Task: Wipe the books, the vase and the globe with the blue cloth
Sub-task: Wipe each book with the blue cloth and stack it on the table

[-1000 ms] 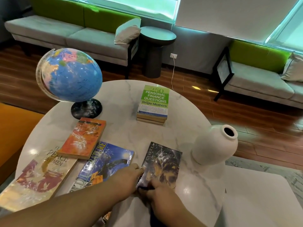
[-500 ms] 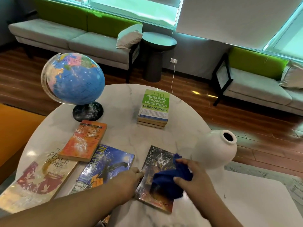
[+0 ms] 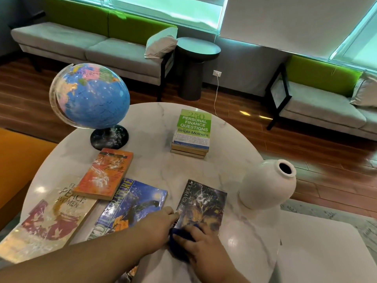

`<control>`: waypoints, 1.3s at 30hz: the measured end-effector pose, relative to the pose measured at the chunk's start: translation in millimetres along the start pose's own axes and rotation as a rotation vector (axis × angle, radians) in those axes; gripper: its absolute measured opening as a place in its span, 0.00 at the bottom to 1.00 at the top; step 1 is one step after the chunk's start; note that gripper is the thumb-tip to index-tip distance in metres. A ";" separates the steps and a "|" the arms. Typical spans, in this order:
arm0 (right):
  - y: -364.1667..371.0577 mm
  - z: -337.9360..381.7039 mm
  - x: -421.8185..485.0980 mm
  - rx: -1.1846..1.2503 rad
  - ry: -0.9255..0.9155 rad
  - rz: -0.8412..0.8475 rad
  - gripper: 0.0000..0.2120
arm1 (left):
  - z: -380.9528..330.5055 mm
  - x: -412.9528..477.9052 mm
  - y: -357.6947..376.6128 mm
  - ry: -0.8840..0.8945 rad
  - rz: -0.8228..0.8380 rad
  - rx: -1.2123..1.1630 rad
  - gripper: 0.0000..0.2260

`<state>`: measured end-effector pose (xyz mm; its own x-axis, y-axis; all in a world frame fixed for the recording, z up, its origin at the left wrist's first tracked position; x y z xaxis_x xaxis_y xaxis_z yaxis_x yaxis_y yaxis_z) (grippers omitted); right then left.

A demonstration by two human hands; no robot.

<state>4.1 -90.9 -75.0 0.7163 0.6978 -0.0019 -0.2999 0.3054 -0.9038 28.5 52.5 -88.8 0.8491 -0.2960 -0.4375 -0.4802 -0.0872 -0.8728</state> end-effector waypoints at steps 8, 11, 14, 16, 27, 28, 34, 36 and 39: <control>8.6 -15.6 -11.2 -0.082 0.018 -0.035 0.18 | 4.7 -2.2 -0.3 0.034 -0.019 -0.032 0.31; 20.2 11.1 12.0 -0.071 -0.020 -0.028 0.20 | 5.6 -2.6 -2.9 0.049 -0.015 -0.065 0.29; 12.9 -0.4 4.9 -0.109 -0.018 -0.023 0.21 | 4.5 -3.6 -6.4 0.062 -0.023 -0.065 0.28; 8.9 -14.4 -11.0 -0.087 -0.017 -0.003 0.20 | 4.2 -4.2 -7.1 0.052 -0.031 -0.040 0.28; 12.0 20.8 11.2 -0.159 -0.031 -0.037 0.16 | 1.1 -4.7 -9.3 0.065 0.061 -0.012 0.31; 9.6 11.0 3.4 -0.161 -0.022 -0.041 0.17 | 1.4 -3.8 -7.5 0.056 0.051 0.003 0.30; 3.4 -29.2 -20.2 -0.085 0.281 -0.092 0.26 | 2.4 -1.8 4.3 -0.014 -0.023 0.001 0.33; 17.2 -12.8 -18.5 -0.117 0.135 -0.042 0.24 | 2.6 -0.7 6.0 -0.028 -0.030 -0.011 0.33; 10.2 -16.1 -18.0 -0.156 0.099 -0.027 0.20 | 1.1 0.2 4.1 -0.014 -0.030 0.004 0.32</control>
<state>-1.7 -110.8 -91.1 0.7835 0.6213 -0.0117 -0.1839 0.2139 -0.9594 27.0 53.1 -92.7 0.8663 -0.2801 -0.4137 -0.4533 -0.0926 -0.8865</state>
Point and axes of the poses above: each hand's wrist, its own x-axis towards the middle knuckle, its own y-axis out of the palm, z = x × y, the point moved 5 cm from there along x, towards the middle knuckle, and after that the axes turned 9 degrees about x, right-handed, at the moved point
